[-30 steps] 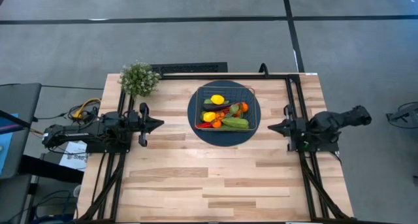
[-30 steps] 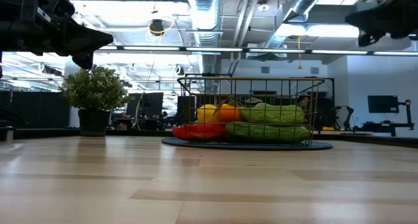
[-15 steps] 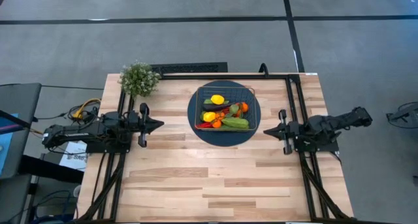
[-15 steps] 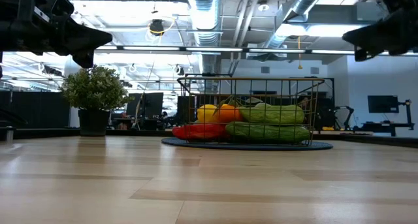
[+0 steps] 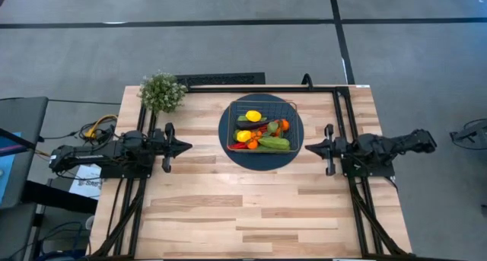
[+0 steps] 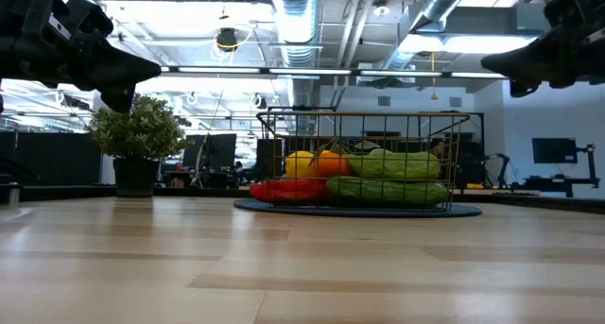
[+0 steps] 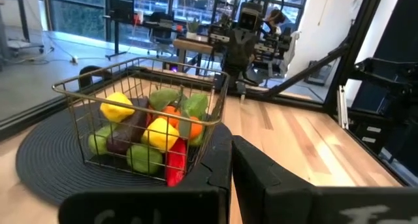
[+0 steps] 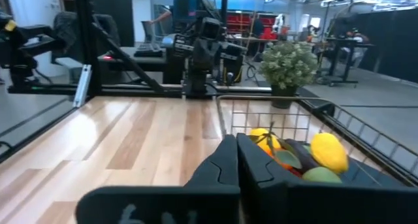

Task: Build produce basket
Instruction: Return to Home Position

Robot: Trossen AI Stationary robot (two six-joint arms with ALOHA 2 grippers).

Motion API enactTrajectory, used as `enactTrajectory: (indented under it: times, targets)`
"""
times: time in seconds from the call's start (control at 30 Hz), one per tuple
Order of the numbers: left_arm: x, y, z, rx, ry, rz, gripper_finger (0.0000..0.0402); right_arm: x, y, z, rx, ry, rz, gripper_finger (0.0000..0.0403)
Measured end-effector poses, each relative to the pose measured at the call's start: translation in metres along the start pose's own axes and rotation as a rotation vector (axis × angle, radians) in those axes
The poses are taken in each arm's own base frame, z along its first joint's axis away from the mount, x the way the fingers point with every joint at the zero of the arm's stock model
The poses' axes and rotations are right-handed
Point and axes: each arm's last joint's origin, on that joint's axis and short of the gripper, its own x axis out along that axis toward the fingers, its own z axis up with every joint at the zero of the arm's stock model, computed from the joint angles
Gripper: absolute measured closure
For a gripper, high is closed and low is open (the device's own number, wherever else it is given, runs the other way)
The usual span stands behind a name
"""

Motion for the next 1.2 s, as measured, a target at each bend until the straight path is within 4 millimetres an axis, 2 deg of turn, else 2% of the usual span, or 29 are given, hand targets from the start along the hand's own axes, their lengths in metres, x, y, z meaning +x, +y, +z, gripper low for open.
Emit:
enactTrajectory:
  times: [0.5,1.2]
  targets:
    - [0.0,0.0005,-0.0002,0.002,-0.001,0.016,0.0401,0.0011,-0.0051,-0.0011,-0.003,0.01,-0.056,0.0371]
    - [0.0001,0.0006,-0.0006,-0.005,0.0,0.016,0.0401,0.0011,-0.0051,-0.0016,-0.004,0.013,-0.057,0.0371]
